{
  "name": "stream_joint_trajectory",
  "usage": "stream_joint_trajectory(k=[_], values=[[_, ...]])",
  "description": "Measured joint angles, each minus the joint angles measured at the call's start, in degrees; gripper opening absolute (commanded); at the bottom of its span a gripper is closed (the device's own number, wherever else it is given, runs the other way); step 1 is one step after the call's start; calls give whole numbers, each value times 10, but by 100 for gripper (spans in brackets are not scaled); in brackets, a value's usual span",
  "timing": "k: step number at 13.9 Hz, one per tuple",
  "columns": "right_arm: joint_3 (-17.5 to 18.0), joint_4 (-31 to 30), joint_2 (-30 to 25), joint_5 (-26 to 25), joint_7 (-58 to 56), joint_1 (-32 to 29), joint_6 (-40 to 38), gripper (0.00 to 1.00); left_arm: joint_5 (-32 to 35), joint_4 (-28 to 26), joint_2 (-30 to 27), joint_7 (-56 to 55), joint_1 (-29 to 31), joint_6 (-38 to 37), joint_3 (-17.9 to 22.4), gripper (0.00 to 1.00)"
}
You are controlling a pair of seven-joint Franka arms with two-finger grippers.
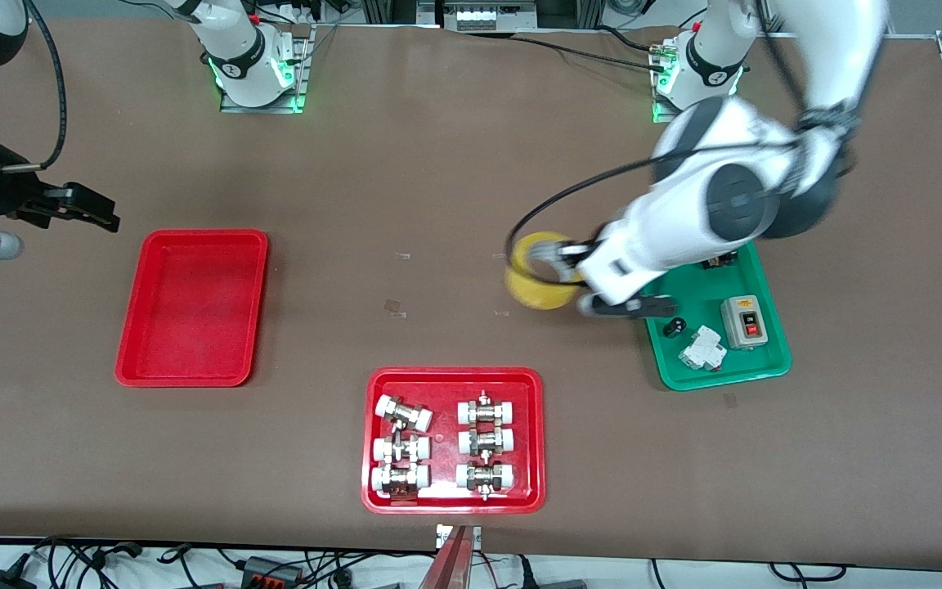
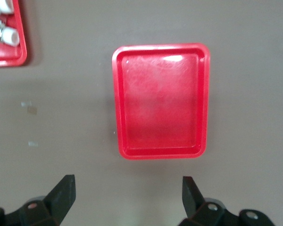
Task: Left arm passes tape to right arm into tray
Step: 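Lift the tape with the left gripper and carry it toward the middle, then hold the tape with the left gripper while the right gripper reaches it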
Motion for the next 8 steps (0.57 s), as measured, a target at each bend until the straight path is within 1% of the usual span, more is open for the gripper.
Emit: stream_joint_trajectory(k=[1,4,6,8], values=[[0,-1,3,23,-11,-1,-8,100,-2,7,23,-18,-17,36,0,4],[-2,-4,21,121,-28,-8,-20,100,-5,28,86,-74,-62,155,-1,4],[-2,-6,47,185,-40,-10,-19,100,-5,38,116,-165,-89,235,-1,5],[-2,-6,79,248,-66,-10,-12,100,-5,46,125,-268,-107,279,-1,8]])
